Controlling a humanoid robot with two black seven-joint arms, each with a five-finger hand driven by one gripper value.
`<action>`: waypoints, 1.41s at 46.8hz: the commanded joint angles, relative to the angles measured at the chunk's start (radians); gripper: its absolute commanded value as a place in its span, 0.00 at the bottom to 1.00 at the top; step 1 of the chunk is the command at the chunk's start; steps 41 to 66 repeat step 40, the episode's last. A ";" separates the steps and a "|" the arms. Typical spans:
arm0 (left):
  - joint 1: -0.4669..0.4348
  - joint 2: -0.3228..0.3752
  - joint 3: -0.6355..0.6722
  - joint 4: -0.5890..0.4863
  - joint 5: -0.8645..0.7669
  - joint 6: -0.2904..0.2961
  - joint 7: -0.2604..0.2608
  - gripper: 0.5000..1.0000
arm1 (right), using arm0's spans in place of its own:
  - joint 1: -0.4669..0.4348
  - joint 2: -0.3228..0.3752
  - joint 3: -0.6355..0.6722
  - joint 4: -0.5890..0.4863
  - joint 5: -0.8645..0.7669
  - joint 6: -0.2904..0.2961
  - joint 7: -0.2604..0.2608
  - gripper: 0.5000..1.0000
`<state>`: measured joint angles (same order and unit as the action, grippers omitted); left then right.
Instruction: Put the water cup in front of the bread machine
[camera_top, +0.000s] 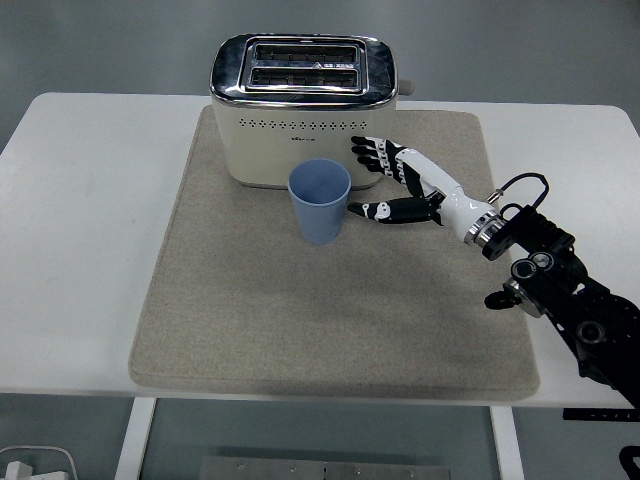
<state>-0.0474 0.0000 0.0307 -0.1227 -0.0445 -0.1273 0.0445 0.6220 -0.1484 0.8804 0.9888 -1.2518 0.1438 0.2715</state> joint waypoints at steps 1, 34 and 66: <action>0.000 0.000 0.000 0.000 0.000 0.000 0.000 0.99 | -0.013 -0.031 0.006 0.010 0.003 0.010 0.005 0.84; 0.000 0.000 0.000 0.000 0.000 0.000 0.000 1.00 | -0.126 -0.293 0.080 -0.009 0.669 0.026 -0.006 0.84; 0.000 0.000 0.000 0.000 0.000 0.000 0.000 0.99 | -0.128 -0.272 0.083 -0.007 0.674 -0.015 -0.005 0.84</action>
